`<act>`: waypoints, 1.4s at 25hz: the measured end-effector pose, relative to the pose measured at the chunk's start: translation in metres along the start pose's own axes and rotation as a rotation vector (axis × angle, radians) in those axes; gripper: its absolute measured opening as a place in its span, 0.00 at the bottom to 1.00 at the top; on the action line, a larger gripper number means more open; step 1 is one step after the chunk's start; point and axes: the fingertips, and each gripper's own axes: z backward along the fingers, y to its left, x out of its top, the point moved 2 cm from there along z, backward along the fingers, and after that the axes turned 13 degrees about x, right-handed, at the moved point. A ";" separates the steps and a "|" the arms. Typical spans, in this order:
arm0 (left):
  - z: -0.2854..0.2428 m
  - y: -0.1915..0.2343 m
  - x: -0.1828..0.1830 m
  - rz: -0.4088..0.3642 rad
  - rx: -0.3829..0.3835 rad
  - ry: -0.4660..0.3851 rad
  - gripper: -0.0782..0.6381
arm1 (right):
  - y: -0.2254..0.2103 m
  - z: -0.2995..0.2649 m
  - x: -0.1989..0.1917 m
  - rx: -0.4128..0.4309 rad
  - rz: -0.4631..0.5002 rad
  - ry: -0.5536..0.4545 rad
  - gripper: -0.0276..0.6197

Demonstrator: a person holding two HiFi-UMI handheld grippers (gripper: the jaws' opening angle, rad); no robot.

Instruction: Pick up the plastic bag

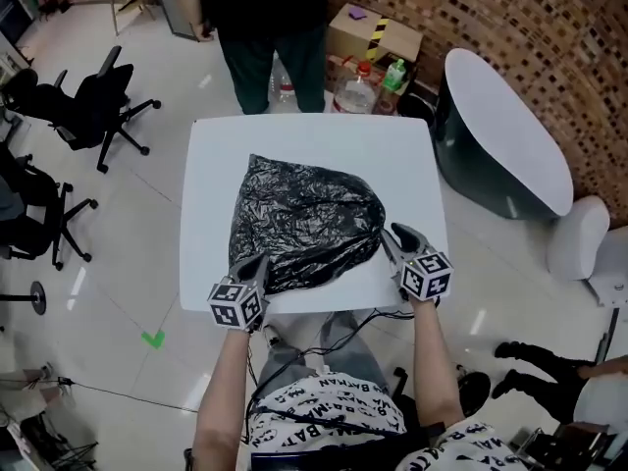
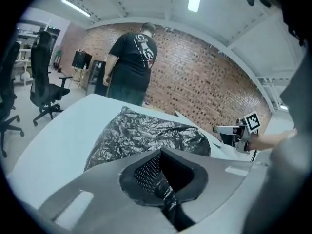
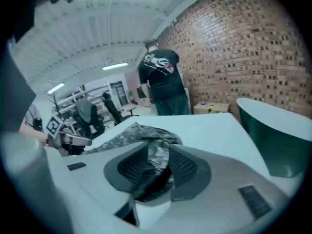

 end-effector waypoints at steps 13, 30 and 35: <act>-0.042 0.015 -0.047 -0.088 0.076 0.163 0.11 | 0.056 -0.088 -0.110 0.201 0.188 0.396 0.29; -0.119 -0.008 0.111 -0.133 0.018 -0.075 0.11 | -0.035 -0.103 0.013 0.125 0.139 0.189 0.30; -0.203 0.024 0.085 -0.126 0.135 0.170 0.11 | -0.040 -0.136 -0.024 0.164 0.217 0.348 0.30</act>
